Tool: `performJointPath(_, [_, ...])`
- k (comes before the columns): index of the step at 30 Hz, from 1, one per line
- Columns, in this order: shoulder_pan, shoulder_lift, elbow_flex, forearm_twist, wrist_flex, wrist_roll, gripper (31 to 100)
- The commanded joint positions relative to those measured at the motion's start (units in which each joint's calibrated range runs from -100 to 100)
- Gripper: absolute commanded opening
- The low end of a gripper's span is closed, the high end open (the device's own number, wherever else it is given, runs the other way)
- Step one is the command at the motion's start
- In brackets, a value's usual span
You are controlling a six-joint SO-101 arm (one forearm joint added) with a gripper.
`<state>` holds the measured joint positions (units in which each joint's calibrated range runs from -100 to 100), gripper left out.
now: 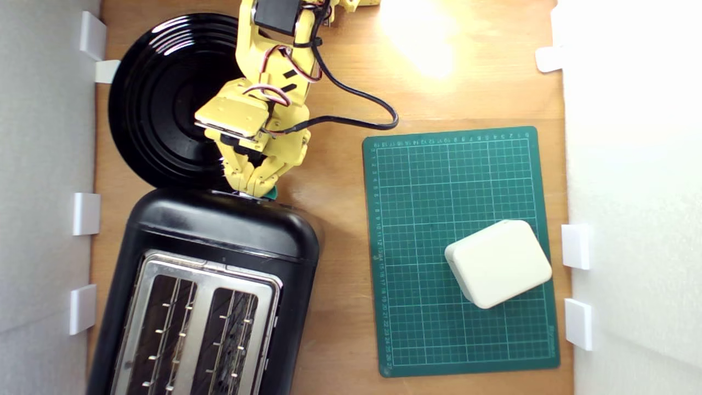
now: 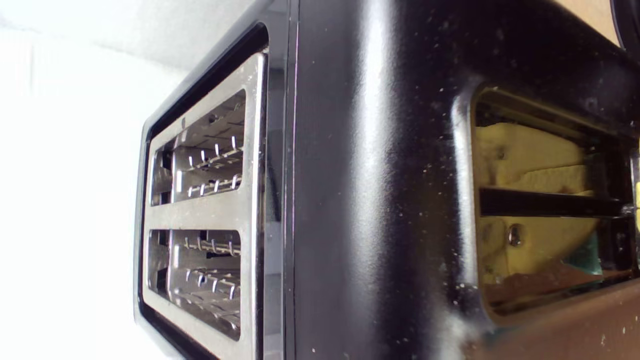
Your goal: Start toaster
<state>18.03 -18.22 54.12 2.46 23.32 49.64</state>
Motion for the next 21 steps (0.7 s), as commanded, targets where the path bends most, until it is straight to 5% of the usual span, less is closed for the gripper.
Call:
performJointPath(1, [-3.03, 4.56, 3.71, 0.17, -1.69, 0.19, 31.4])
performJointPath(21, [-4.30, 9.22, 6.98, -0.02, -4.86, -0.12, 31.4])
